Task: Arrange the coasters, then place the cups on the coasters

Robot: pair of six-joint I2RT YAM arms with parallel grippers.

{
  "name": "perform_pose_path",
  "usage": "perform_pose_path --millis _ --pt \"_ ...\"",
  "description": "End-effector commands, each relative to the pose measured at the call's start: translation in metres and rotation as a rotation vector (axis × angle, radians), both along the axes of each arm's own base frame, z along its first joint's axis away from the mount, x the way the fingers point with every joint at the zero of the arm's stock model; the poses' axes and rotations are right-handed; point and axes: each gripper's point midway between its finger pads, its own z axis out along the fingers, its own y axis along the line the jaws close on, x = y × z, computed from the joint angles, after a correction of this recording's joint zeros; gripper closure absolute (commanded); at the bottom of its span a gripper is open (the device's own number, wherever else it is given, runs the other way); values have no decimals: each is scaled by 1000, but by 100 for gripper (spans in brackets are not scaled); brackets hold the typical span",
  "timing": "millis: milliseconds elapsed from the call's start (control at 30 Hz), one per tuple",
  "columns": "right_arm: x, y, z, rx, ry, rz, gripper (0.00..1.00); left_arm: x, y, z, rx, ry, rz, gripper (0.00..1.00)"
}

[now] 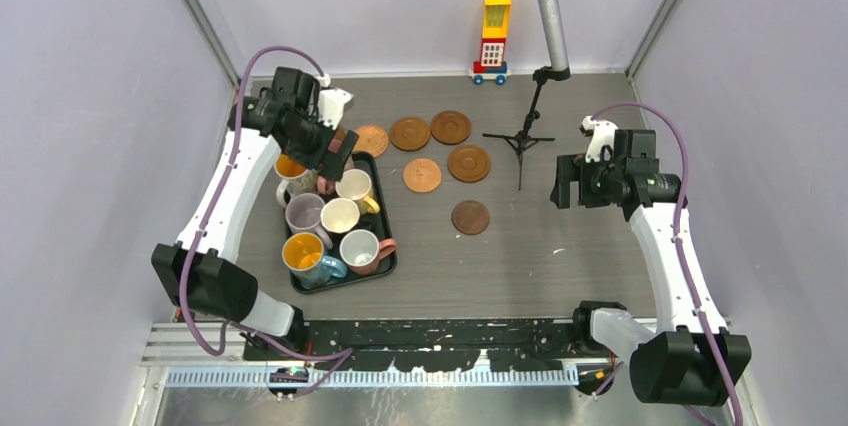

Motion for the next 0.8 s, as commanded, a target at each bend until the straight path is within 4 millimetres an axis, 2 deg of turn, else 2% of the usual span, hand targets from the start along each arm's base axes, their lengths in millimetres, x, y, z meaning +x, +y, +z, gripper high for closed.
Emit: perform_pose_path --millis 0,167,300,400,600,767 --pt "10 -1 7 -13 -11 9 9 21 -24 11 11 -35 -91 0" --pt "17 -2 3 -12 13 15 9 26 -83 -3 93 -22 -317 0" --pt "24 -3 7 -9 18 -1 9 18 -123 -29 164 7 -502 0" --pt "26 0 11 16 12 -7 9 12 -145 -53 210 24 -581 0" --pt "28 0 12 20 10 -16 9 10 -159 -105 284 63 -609 0" --pt "29 0 10 19 19 -17 9 16 -156 -140 343 84 -628 0"
